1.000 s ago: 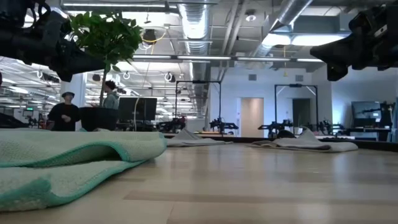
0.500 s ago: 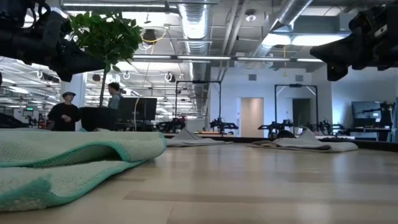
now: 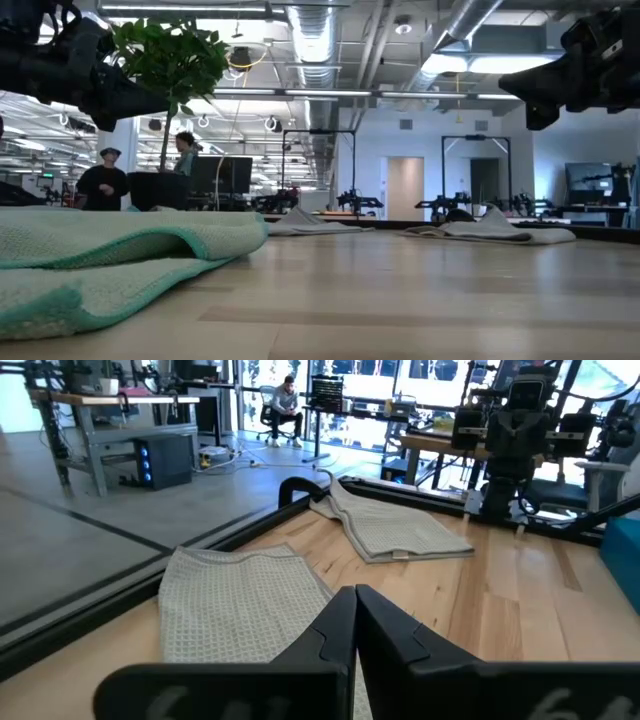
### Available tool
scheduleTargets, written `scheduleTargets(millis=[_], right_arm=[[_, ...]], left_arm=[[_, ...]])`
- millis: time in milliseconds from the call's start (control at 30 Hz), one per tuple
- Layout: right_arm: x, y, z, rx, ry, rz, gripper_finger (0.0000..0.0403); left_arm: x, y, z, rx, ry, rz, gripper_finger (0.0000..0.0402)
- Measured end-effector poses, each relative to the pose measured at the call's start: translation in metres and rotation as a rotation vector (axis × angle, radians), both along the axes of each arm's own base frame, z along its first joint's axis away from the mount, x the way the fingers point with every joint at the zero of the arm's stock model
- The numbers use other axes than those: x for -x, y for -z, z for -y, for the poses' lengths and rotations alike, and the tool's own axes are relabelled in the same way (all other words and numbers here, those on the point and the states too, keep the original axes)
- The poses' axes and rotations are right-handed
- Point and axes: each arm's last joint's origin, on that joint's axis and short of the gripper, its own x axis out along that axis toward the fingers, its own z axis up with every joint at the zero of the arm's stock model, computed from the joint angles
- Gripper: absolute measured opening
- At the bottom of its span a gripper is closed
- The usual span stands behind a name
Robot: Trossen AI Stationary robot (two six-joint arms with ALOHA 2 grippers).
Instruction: Fold microfiber towels
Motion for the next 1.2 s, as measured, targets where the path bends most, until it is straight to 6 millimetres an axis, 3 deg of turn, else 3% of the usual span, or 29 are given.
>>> scheduleTargets(millis=[300, 467, 633, 1200], right_arm=[[0.0, 0.0, 0.0, 0.0, 0.0, 0.0, 0.0061], [0.0, 0.0, 0.0, 0.0, 0.0, 0.0, 0.0061], [0.0, 0.0, 0.0, 0.0, 0.0, 0.0, 0.0061], [0.0, 0.0, 0.0, 0.0, 0.0, 0.001, 0.0061]], left_arm=[[0.0, -0.001, 0.0, -0.001, -0.001, 0.013, 0.0], [-0.001, -0.009, 0.0, 0.027, 0.004, 0.131, 0.0], [-0.001, -0.014, 0.002, -0.094, 0.06, 0.119, 0.0], [0.0, -0.022, 0.0, -0.209, 0.006, 0.139, 0.0]])
